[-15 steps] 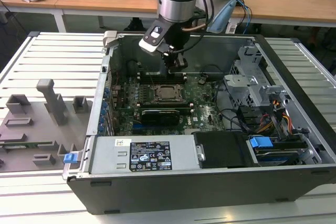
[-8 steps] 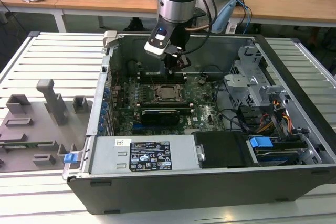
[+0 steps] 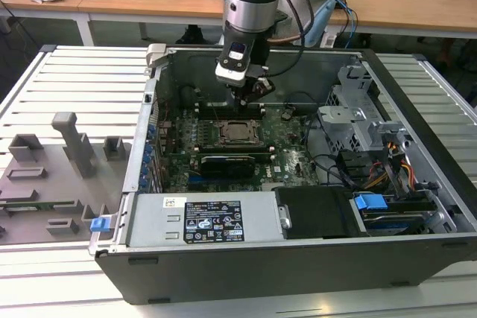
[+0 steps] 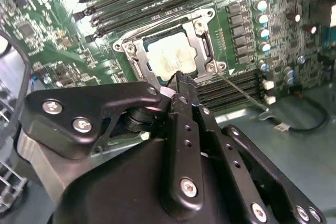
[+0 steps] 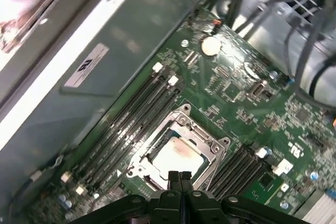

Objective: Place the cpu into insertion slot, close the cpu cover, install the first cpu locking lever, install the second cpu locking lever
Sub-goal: 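Install the first cpu locking lever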

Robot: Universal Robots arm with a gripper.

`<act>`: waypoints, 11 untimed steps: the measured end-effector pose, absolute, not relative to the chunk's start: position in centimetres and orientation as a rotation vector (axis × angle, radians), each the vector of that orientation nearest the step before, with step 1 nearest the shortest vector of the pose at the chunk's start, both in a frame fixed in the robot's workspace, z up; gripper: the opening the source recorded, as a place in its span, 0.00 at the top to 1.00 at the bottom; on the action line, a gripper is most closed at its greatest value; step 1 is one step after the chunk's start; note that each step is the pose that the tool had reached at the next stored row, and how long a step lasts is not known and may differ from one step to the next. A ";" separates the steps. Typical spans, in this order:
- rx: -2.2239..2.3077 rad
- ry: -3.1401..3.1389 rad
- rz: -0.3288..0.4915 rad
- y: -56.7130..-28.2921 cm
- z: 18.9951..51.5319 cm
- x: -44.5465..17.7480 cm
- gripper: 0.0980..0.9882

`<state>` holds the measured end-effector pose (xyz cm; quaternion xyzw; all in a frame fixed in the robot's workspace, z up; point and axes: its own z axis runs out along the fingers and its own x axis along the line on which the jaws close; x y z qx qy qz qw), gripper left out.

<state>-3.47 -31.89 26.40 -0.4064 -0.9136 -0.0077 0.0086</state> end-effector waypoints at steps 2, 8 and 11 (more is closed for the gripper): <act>-1.167 -2.898 -0.023 -31.9 26.4 -3.5 0.99; -0.947 -2.976 -0.021 -31.9 26.4 -3.5 0.99; -0.838 -3.008 -0.020 -31.9 26.3 -3.5 0.99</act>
